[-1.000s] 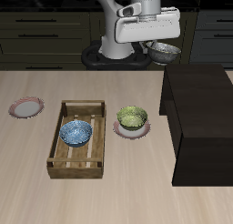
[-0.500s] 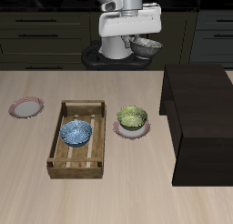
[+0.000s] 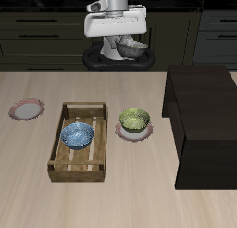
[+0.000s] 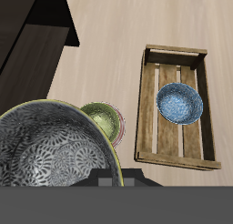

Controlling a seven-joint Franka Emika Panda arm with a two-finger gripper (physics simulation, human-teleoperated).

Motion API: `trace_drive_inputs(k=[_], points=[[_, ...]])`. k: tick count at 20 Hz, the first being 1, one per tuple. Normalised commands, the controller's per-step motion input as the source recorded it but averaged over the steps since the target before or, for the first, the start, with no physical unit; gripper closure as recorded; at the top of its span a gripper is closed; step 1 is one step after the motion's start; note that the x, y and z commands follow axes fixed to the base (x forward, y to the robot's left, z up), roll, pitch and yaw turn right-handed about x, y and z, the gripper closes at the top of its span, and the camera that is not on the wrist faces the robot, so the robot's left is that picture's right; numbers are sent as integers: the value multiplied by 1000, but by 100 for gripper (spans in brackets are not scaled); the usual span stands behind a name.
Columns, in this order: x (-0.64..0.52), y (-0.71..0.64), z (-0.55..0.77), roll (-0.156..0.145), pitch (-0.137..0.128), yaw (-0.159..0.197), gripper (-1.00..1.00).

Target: Place the green bowl onto the plate that is in the table center and place the black bowl onto the plate that is next to the blue bowl

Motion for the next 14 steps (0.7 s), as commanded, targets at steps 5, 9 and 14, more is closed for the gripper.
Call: trace_drive_inputs(k=[5, 9, 14], points=[[-261, -455, -56, -22, -24, -8, 100], [-297, -383, -44, -15, -44, 27, 100], [-252, -437, -79, -20, -3, -5, 100]])
